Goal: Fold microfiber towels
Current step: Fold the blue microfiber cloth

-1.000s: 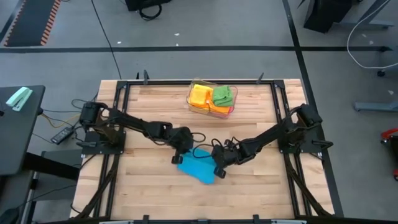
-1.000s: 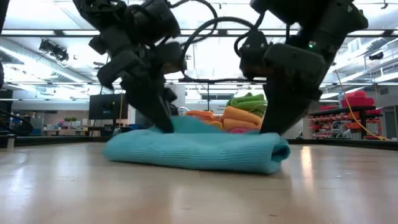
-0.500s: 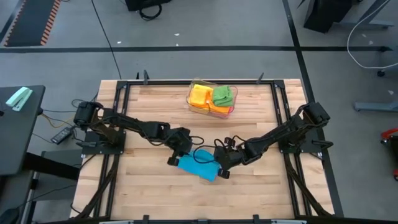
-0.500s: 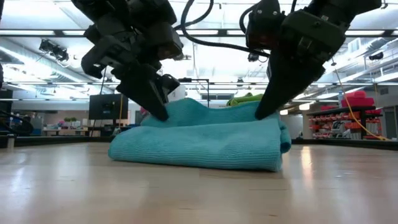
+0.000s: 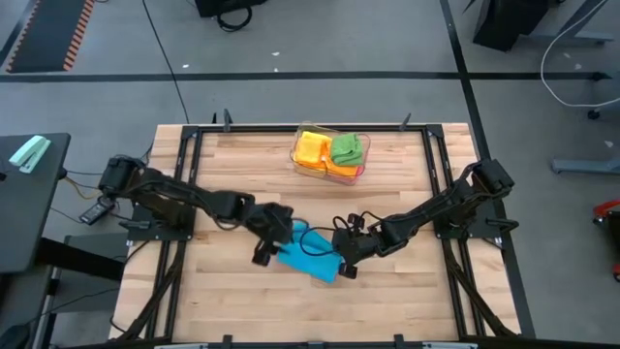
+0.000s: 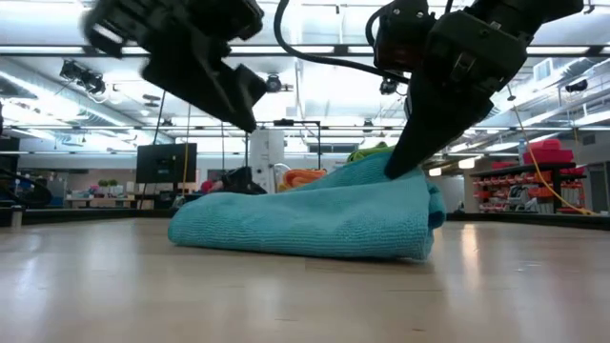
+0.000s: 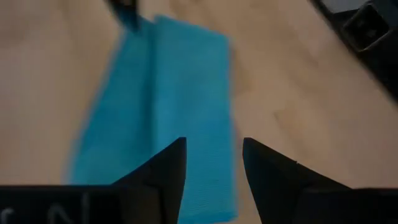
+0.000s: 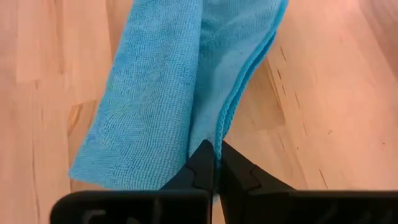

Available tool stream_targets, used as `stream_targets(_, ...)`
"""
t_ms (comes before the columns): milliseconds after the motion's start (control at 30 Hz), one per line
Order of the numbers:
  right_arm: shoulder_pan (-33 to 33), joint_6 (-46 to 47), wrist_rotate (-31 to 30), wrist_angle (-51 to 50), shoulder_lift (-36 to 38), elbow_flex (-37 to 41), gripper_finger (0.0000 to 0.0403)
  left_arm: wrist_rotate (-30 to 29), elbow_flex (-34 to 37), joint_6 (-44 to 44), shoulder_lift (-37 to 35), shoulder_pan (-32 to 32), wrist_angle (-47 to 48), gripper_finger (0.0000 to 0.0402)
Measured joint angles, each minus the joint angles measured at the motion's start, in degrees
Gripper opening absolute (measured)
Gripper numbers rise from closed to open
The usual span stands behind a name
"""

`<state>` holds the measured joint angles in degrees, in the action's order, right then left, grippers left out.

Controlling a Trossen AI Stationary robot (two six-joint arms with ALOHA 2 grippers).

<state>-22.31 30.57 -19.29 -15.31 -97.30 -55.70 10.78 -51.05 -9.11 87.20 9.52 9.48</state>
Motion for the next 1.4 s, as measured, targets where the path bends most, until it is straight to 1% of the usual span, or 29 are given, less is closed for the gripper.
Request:
stream_targets(100, -0.02, 0.00, -0.44, 0.00, 0.00, 0.00, 0.0016, 0.44, -0.04, 4.70, 2.64, 2.82, -0.18, 0.0161)
stream_targets(200, -0.02, -0.44, -0.59, 0.14, 0.00, 0.00, 0.0016, -0.45, -0.04, 8.60, 6.37, 4.84, -2.39, 0.0150)
stream_targets(333, -0.08, -0.75, -0.36, 0.37, 0.00, 0.00, 0.0016, -5.84, -0.02, 11.44, 10.98, 5.94, -6.52, 0.0134)
stream_targets(400, -0.22, -0.16, 0.29, 0.39, 0.00, 0.00, 0.0017, -7.00, 0.00, 11.43, 12.22, 5.87, -7.47, 0.0127)
stream_targets(533, -0.96, 2.50, 1.33, 0.27, 0.00, 0.10, 0.0017, -7.14, 0.00, 10.77, 12.09, 5.77, -7.77, 0.0114)
stream_targets(600, -1.30, 2.63, 1.52, 0.00, 0.00, 0.15, 0.0017, -7.10, 0.04, 9.71, 10.59, 5.77, -7.21, 0.0110)
stream_targets(733, -1.44, 4.87, 2.75, -3.44, 0.03, 0.15, 0.0035, -6.97, -0.04, 9.95, 8.63, 5.41, -7.95, 0.0106)
stream_targets(800, -0.89, 7.73, 4.98, -7.15, 0.14, 0.15, 0.0055, -7.03, -0.04, 9.94, 8.57, 4.65, -7.96, 0.0109)
stream_targets(900, 0.23, 11.37, 9.34, -11.49, 0.15, 0.15, 0.0092, -7.10, -0.04, 9.68, 8.50, 3.34, -7.96, 0.0125)
stream_targets(1033, 0.82, 13.82, 13.05, -11.80, 0.15, 0.13, 0.0132, -7.08, -0.04, 8.42, 8.46, 1.82, -8.55, 0.0154)
stream_targets(1167, 0.63, 17.26, 16.31, -15.03, 0.15, 0.11, 0.0153, -6.99, -0.04, 7.81, 8.44, 1.36, -9.35, 0.0175)
stream_targets(1267, 0.38, 17.77, 17.62, -16.51, 0.17, 0.11, 0.0163, -6.90, -0.04, 6.59, 8.44, 1.42, -9.51, 0.0182)
stream_targets(1300, 0.37, 18.08, 18.89, -16.83, 0.20, 0.11, 0.0166, -6.85, -0.04, 6.47, 8.44, 1.46, -9.63, 0.0183)
stream_targets(1400, 0.36, 20.81, 25.53, -19.23, 1.09, 0.11, 0.0173, -6.76, -0.02, 6.45, 8.44, 1.43, -10.80, 0.0182)
